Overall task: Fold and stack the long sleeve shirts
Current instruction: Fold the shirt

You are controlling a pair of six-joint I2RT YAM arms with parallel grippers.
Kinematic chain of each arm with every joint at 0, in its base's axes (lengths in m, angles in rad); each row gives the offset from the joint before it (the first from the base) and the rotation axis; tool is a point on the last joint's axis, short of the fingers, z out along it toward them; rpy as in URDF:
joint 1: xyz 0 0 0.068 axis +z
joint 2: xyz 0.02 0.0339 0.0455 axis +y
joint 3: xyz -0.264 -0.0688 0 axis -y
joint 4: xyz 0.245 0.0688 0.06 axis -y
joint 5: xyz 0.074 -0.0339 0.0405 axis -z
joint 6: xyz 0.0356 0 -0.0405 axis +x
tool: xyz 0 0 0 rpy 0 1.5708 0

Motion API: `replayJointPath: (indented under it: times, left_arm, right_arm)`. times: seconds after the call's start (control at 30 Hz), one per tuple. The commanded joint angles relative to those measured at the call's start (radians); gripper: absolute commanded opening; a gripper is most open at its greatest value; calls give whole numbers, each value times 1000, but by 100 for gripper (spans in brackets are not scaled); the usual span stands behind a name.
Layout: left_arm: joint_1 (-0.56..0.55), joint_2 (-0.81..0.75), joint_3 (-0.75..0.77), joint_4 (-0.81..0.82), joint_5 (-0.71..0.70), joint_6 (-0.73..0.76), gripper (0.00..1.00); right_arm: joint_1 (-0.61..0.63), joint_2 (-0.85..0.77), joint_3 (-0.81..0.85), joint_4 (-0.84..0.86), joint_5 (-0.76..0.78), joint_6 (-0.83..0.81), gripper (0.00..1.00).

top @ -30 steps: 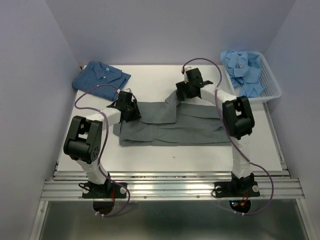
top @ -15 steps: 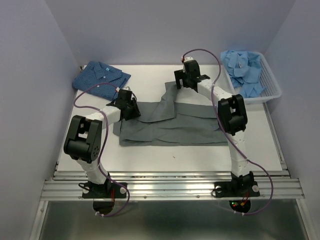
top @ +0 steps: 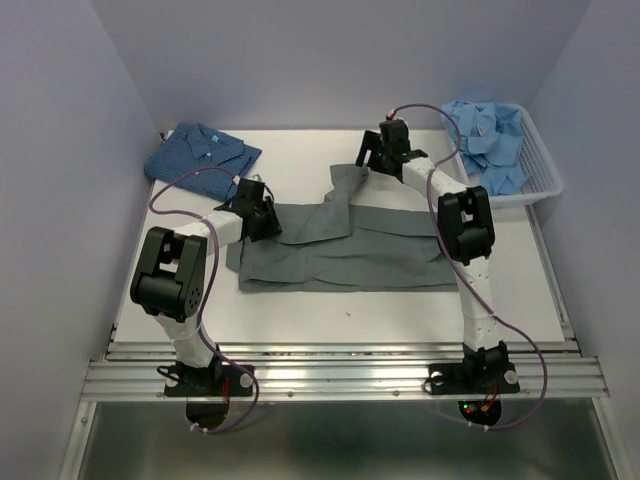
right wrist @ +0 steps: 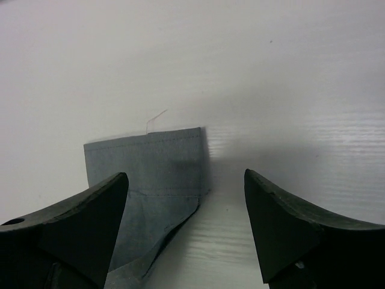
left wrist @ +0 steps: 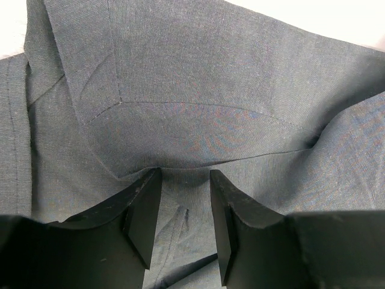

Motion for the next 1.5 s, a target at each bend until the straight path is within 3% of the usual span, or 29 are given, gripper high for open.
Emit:
replayJointPath:
  times: [0.0,0.17,0.27,0.3,0.33,0.4,0.53,0.67,0.83,1.07,1.17,1.3,1.47]
  left_arm:
    - [3,-7,33,1,-1,3,49]
    - [4,-15,33,0,-7,12,49]
    - [3,-15,36,-2,-5,15,49]
    - [4,-14,39,-3,-5,17,49]
    - [3,-14,41,-3,-7,18,49]
    - [3,-15,42,-5,-10,20,48]
    - [3,-18,45,-5,-8,21,48]
    - [3,-30,36,11,-5,28,48]
    - [3,-37,27,18,5,41,48]
    - [3,-78,5,38,24,69,48]
    - [3,-78,12,37,39,80,48]
    - [3,-64,19,38,42,86,48]
    - [2,-47,38,38,38,81,48]
  right_arm:
    - [9,41,33,51,-79,91,82]
    - [9,52,24,27,-61,104,80]
    - [9,52,10,27,-94,121,59]
    - [9,50,6,27,-111,130,49]
    - [9,47,-8,27,-114,144,30]
    - [9,20,-27,27,-96,153,13]
    - [9,-85,-91,7,22,121,1]
    - [9,-233,-165,-94,129,47,1]
    - [9,-480,-381,-188,255,-7,1]
    - [41,-692,-449,-698,469,38,1]
    - [66,-694,-378,-808,495,44,1]
    - [66,-626,-344,-739,436,-19,1]
    - [66,-317,-99,-720,470,-82,1]
